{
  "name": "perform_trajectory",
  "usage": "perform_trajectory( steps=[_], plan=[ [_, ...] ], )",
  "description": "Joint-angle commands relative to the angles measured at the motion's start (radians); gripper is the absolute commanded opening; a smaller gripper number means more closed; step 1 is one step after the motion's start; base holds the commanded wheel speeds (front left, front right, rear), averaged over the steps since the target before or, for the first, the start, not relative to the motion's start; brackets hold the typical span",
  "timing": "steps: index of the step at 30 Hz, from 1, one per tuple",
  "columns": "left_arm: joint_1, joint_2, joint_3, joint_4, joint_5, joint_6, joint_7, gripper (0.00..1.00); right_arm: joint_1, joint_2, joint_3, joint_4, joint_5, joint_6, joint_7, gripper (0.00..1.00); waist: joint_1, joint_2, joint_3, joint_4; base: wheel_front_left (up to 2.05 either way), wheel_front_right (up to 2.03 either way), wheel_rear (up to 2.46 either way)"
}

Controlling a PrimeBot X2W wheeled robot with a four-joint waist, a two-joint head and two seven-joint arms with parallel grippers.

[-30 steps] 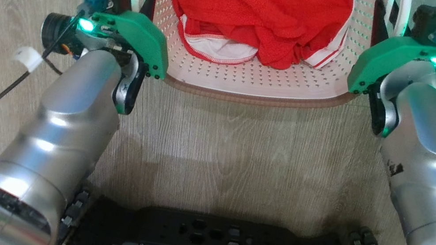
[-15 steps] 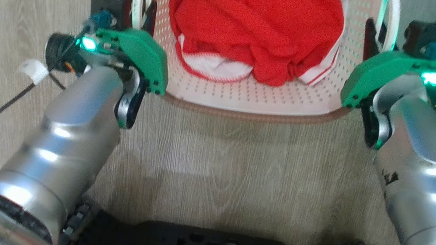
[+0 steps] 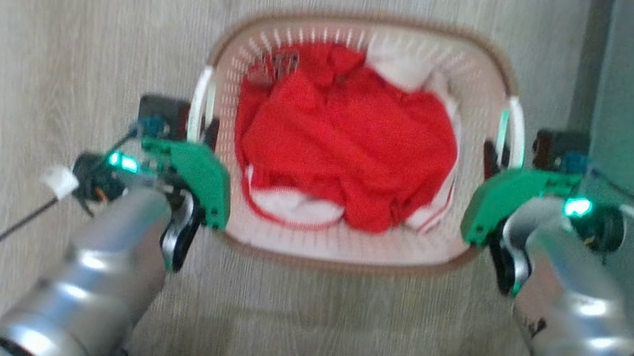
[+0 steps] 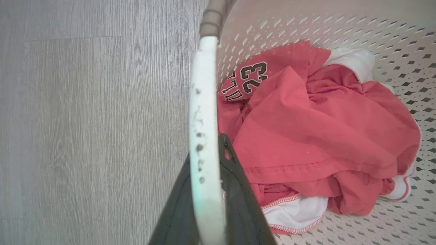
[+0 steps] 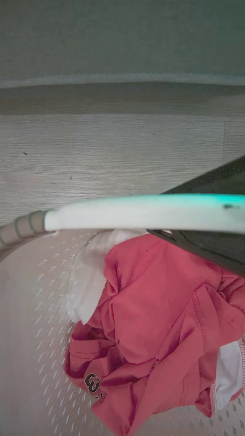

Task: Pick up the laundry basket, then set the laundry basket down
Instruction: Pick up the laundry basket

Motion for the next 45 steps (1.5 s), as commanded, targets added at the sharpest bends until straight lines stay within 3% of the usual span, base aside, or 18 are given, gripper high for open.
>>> perform_trajectory(
  steps=[1, 26, 45],
  plan=[
    [0.036, 0.03, 0.008, 0.013, -0.013, -0.002, -0.005, 0.0, 0.055, 0.007, 0.027, 0.002, 0.016, -0.002, -0.004, 0.0, 0.0001, -0.0001, -0.07, -0.002, 0.0, 0.0, 0.0],
    [0.273, 0.03, -0.189, 0.111, -0.229, -0.054, 0.188, 0.0, 0.283, 0.007, 0.256, 0.077, 0.309, -0.002, 0.19, 0.0, 0.0001, -0.0001, -0.541, 0.027, 0.0, 0.0, 0.0],
    [0.317, 0.03, -0.272, 0.145, -0.259, -0.073, 0.217, 0.0, 0.37, 0.007, 0.385, 0.074, 0.435, -0.002, 0.208, 0.0, 0.0001, -0.0001, -0.665, 0.014, 0.0, 0.0, 0.0]
  ],
)
